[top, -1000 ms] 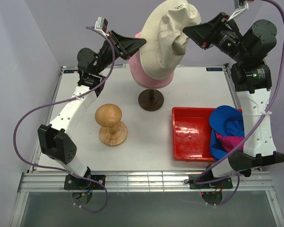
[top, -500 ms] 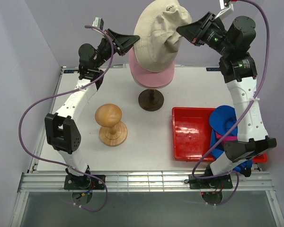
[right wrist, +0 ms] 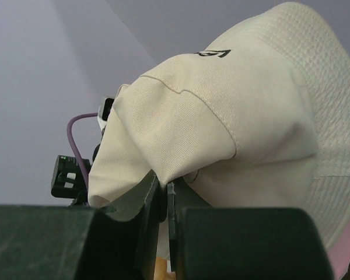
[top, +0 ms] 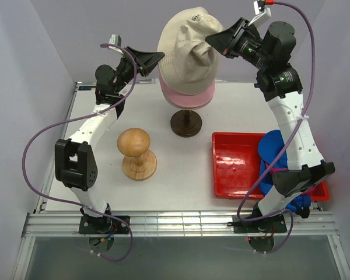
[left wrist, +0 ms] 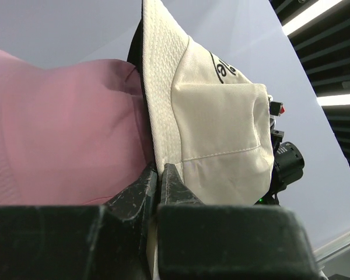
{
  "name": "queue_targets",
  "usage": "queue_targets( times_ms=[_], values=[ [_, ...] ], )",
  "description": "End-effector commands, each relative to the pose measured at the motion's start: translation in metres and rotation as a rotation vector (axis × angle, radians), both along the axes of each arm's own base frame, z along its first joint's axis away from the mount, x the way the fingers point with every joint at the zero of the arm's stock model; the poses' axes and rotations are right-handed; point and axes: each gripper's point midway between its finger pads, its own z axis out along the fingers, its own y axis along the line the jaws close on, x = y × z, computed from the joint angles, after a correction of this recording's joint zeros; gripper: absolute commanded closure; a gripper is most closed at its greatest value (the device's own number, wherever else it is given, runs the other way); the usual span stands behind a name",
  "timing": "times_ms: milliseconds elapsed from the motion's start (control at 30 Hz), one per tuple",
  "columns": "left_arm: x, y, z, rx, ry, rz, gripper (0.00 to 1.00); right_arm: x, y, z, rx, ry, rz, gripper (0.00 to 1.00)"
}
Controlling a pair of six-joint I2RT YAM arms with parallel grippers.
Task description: Stack the hats
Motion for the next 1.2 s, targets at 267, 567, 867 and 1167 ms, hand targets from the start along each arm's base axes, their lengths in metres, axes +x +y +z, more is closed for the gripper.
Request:
queue_targets(
  times_ms=[267,567,867,1167],
  values=[
    [-0.012,0.034,0.022,-0.053,-0.07,0.137,1.0,0.024,0.004,-0.011,-0.046,-0.03,-0.085,0.77],
    [0.002,0.044,-0.007,-0.053,0.002,0.182,1.0,0.022,0.006,-0.016,-0.068,-0.032,-0.072,0.58],
    [0.01,0.047,-0.028,-0.041,0.051,0.189,1.0,0.013,-0.006,-0.02,-0.095,-0.038,-0.098,0.34],
    [0.018,0.049,-0.048,-0.04,0.122,0.198,1.0,0.027,-0.038,-0.049,-0.044,0.062,-0.072,0.23]
  ],
)
